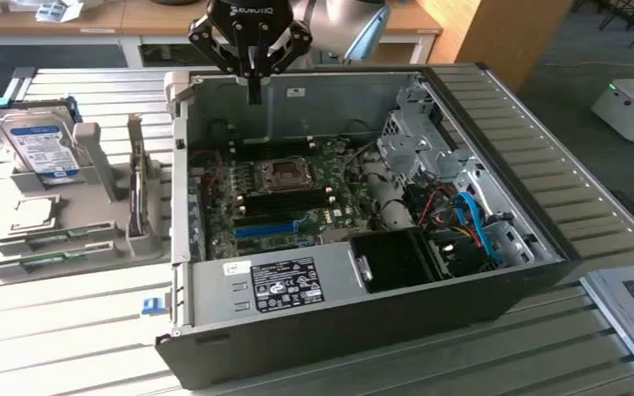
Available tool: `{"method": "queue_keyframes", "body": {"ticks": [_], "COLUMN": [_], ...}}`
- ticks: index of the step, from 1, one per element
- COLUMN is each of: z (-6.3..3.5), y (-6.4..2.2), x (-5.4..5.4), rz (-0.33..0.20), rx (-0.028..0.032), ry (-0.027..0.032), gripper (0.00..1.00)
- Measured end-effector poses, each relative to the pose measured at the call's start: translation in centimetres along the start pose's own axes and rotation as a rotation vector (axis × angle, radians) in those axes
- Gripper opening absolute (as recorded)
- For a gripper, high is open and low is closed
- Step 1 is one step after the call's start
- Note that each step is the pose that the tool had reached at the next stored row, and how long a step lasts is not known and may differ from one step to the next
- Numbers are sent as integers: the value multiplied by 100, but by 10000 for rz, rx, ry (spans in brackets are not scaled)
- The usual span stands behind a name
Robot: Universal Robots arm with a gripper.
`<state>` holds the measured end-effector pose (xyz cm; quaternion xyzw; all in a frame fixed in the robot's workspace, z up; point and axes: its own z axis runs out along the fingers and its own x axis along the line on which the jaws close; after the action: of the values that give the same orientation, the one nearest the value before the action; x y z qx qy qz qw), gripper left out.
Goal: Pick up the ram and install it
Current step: 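Reach for the ram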
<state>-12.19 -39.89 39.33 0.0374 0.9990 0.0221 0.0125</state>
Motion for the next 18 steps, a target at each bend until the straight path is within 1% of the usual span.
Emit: {"method": "queue_keyframes", "body": {"ticks": [9, 18], "z": [-1, -2], "y": [-1, -6], "x": [12, 82], "rz": [1, 1], "rx": [1, 1], "ry": [4, 14], "gripper": [10, 10]}}
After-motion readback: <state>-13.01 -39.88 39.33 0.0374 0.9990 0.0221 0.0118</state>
